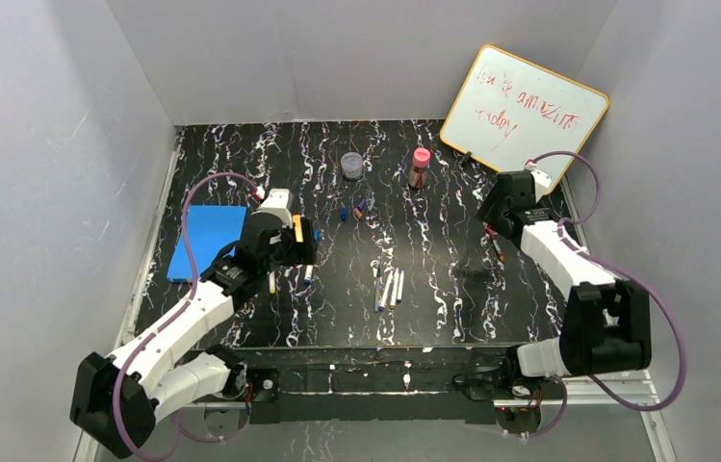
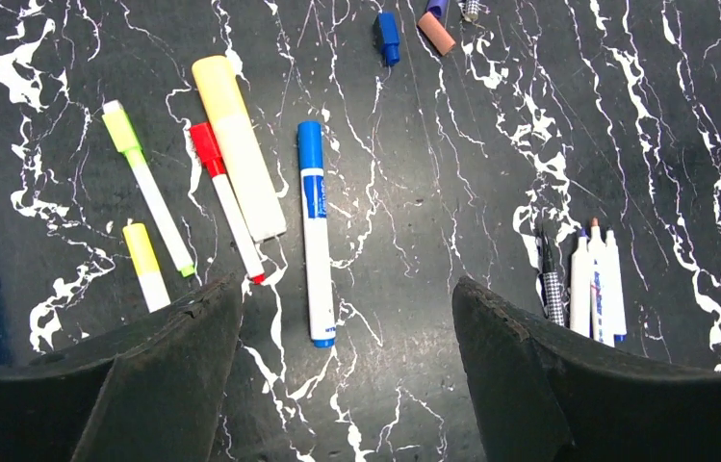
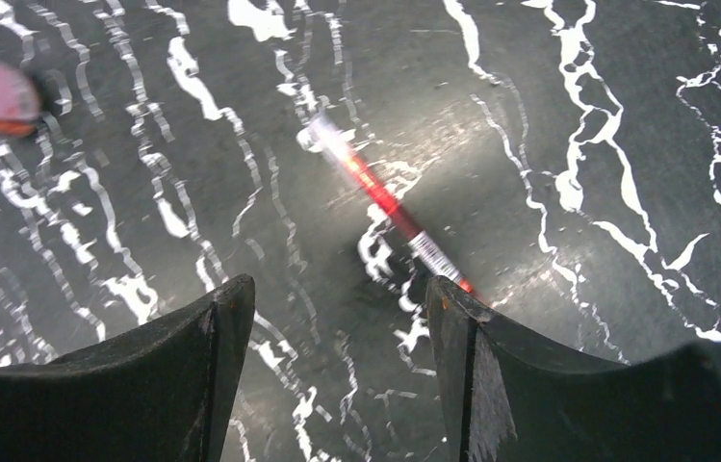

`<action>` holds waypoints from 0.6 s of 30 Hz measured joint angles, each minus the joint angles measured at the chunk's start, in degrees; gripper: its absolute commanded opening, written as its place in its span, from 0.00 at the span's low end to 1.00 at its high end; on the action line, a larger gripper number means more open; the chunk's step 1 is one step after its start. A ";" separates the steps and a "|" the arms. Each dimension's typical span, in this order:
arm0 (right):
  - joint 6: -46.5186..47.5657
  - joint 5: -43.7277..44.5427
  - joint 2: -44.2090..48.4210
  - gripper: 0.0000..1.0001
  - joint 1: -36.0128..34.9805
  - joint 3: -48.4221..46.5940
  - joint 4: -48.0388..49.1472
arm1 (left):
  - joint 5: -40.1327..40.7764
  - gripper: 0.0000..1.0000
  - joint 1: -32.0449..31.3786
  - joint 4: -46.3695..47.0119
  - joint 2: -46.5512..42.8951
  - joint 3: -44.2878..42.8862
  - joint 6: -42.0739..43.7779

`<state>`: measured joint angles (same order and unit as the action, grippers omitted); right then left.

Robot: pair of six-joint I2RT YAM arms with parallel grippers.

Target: Open the pen caps

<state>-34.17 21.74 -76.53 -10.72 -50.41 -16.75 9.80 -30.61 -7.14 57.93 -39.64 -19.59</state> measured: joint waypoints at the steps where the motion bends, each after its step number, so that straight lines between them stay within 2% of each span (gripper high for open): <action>1: 0.42 -0.68 -1.38 0.73 1.31 0.02 0.70 | -0.09 0.77 0.00 0.31 -0.96 1.07 0.15; 5: 2.86 -2.97 -6.32 0.74 5.01 0.00 3.02 | -0.63 0.76 0.00 1.57 -3.21 2.51 0.61; 13: 6.88 -7.48 -16.24 0.73 6.62 -1.57 4.90 | -2.69 0.76 -0.26 3.43 -3.04 2.51 0.76; 16: 7.65 -8.50 -17.97 0.69 6.71 -1.92 4.98 | -2.99 0.75 -0.26 3.72 -3.26 2.51 0.76; 18: 7.89 -8.68 -18.40 0.62 6.84 -2.14 4.94 | -3.04 0.75 -0.28 3.74 -3.45 2.51 0.76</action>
<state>-26.28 13.06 -94.94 -3.88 -52.56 -11.81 6.76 -30.89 -3.40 54.48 -37.12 -18.83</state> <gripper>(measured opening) 0.700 0.758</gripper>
